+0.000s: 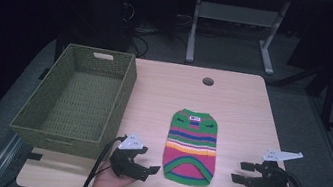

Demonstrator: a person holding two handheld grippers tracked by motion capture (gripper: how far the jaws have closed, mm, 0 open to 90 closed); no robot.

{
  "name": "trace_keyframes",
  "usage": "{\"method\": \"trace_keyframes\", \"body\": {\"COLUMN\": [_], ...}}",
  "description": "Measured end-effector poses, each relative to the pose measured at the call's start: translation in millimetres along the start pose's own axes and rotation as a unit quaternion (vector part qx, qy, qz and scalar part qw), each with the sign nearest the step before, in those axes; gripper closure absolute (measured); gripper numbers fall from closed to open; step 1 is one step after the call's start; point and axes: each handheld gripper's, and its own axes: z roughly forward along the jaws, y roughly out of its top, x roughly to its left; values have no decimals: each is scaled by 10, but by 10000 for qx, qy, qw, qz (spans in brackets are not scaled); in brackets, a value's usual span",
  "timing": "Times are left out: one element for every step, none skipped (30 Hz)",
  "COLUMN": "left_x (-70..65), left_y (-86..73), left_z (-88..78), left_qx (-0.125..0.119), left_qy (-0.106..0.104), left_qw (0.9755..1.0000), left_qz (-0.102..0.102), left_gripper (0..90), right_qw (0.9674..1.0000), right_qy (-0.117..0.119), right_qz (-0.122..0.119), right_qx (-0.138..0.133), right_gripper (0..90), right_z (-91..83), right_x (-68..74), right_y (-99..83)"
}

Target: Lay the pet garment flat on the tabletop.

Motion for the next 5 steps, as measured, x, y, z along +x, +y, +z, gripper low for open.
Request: {"method": "trace_keyframes", "body": {"left_x": [-5, -5, -7, -9, -15], "left_y": [-15, -32, -44, -50, -47], "left_z": [-12, -22, -28, -41, -53], "left_qx": [35, 30, 2, 14, -3], "left_qy": [14, 17, 2, -13, 5], "left_qw": [10000, 10000, 10000, 10000, 10000], "left_qz": [14, 17, -2, 12, 36], "left_gripper": [171, 171, 171, 171, 171], "right_qw": [10000, 10000, 9999, 9999, 9999], "right_qy": [-12, 5, 24, 24, 8], "right_qz": [6, 21, 48, 73, 52], "right_qx": [-53, -85, -88, -99, -133], "right_gripper": [256, 256, 256, 256, 256], "right_z": [-14, -30, -41, -51, -64], "right_x": [6, 12, 18, 28, 35], "right_y": [-17, -44, -68, -85, -107]}}
